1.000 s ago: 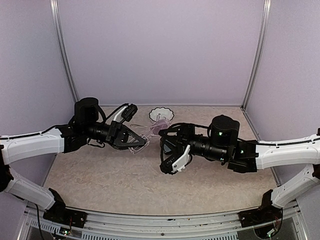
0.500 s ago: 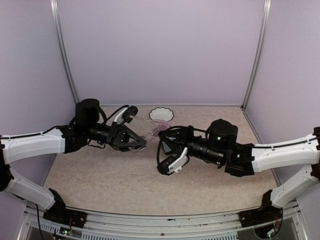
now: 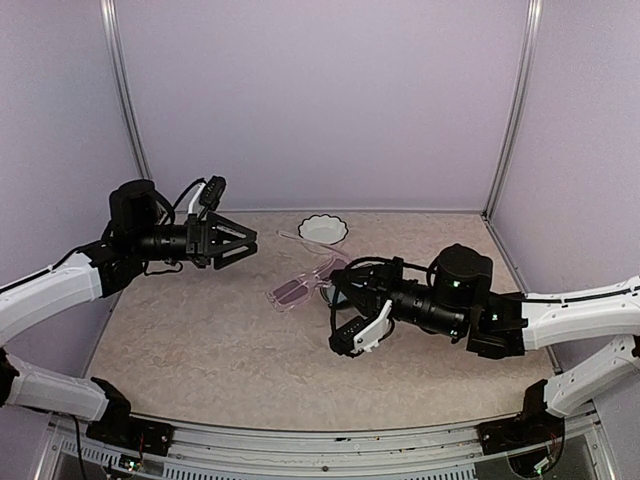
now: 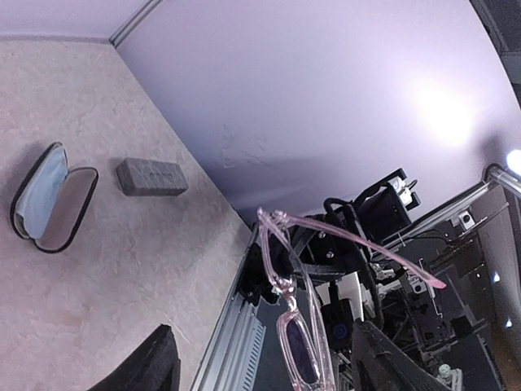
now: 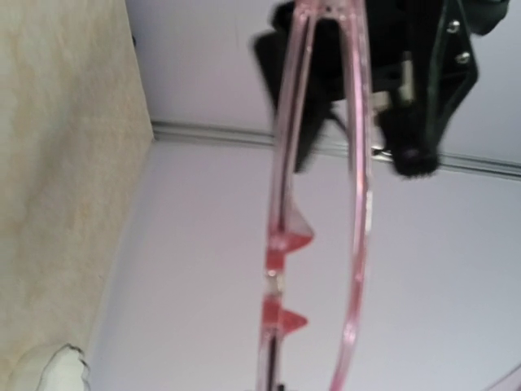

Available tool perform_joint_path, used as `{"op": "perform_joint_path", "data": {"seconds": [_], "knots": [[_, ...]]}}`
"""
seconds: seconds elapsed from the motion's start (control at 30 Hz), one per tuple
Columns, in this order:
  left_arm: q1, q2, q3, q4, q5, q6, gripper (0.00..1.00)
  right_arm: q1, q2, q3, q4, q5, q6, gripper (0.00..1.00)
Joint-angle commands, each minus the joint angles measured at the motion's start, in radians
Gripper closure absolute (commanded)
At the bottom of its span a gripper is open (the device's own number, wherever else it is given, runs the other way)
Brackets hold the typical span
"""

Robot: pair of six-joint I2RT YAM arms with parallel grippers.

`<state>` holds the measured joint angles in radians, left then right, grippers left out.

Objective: Organize the sunglasses
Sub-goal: Pass from the left arm to the right, then close the left temple of the sunglasses on the sunglasses.

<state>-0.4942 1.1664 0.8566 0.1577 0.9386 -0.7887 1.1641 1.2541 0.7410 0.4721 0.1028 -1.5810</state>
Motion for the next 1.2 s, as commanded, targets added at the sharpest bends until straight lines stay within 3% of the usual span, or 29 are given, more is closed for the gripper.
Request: {"op": "perform_joint_path", "data": {"seconds": [0.0, 0.17, 0.27, 0.5, 0.87, 1.17], "knots": [[0.016, -0.043, 0.008, 0.055, -0.013, 0.006, 0.34, 0.036, -0.045, 0.003, -0.068, -0.076, 0.166, 1.00], [0.008, -0.056, -0.002, 0.175, -0.014, -0.033, 0.53, 0.055, -0.069, 0.051, -0.109, -0.250, 0.396, 1.00], [-0.017, -0.049, 0.011, 0.200, -0.022, -0.031, 0.72, 0.056, -0.075, 0.080, -0.099, -0.366, 0.502, 1.00], [-0.117, 0.002, 0.073, 0.224, -0.043, 0.015, 1.00, 0.055, -0.036, 0.148, 0.006, -0.595, 0.768, 1.00], [-0.229, 0.049, 0.103, 0.348, -0.042, 0.006, 1.00, 0.043, 0.041, 0.188, 0.172, -0.775, 1.015, 1.00], [-0.297, 0.079, 0.107, 0.432, -0.009, -0.026, 1.00, 0.005, 0.093, 0.194, 0.269, -0.834, 1.224, 1.00]]}}
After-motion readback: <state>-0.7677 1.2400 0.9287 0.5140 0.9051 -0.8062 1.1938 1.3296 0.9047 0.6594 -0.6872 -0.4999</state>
